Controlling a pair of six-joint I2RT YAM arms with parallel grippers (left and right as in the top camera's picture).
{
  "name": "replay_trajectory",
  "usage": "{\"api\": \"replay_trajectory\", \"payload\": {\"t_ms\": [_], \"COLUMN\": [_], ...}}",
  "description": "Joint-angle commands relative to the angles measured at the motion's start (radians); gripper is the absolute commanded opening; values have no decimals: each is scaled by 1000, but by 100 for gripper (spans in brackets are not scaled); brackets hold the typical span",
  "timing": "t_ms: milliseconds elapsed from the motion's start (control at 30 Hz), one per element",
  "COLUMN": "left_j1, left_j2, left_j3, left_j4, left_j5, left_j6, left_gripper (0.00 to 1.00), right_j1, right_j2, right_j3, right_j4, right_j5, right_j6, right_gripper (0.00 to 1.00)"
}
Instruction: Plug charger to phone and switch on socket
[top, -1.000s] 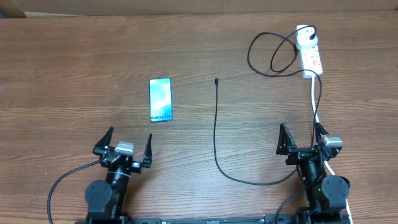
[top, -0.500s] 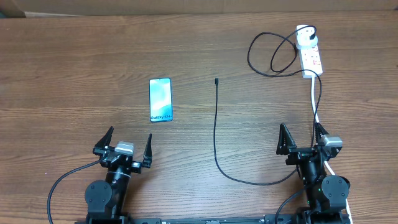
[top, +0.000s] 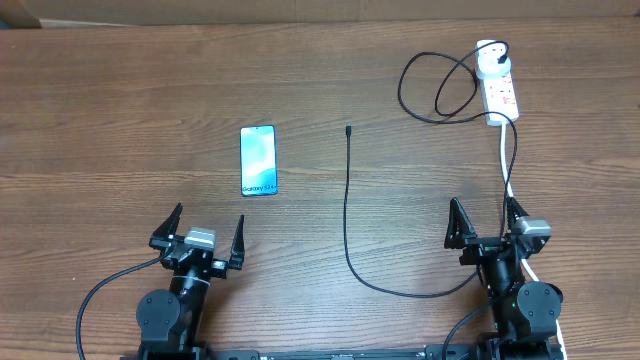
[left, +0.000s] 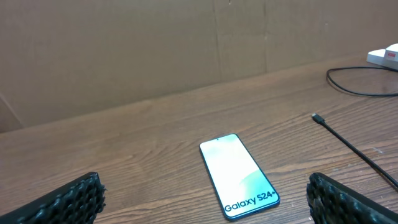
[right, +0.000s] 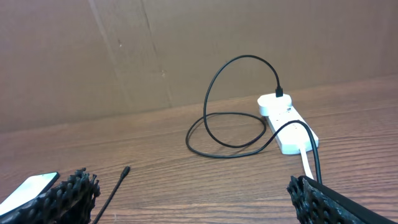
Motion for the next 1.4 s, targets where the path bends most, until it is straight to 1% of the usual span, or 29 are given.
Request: {"api": "replay_trajectory", "payload": {"t_ms": [0,700,900,1033,1200,1367], "left_j1": [4,4,4,4,4,4], "left_j2": [-12,-12,-12,-10,-9,15], "left_j3": [-8,-8,2,56,169,258], "left_j4": [3,3,38,-32,-151,-238], "left_j5": [-6,-4,2,3,5,13], "left_j6": [15,15,16,-13,-14,-46], "left_gripper": [99,99,100,100,100,100], "right_j1": [5,5,5,5,5,5], "right_j2": [-12,-12,-12,-12,-12,-12], "right_j3": [-11,-11,-11,-11,-11,-11], "right_j4": [6,6,6,6,6,6], "right_j5": [13,13,13,13,13,13], "right_j6": [2,2,2,2,2,2], "right_gripper": [100,100,100,100,100,100]}}
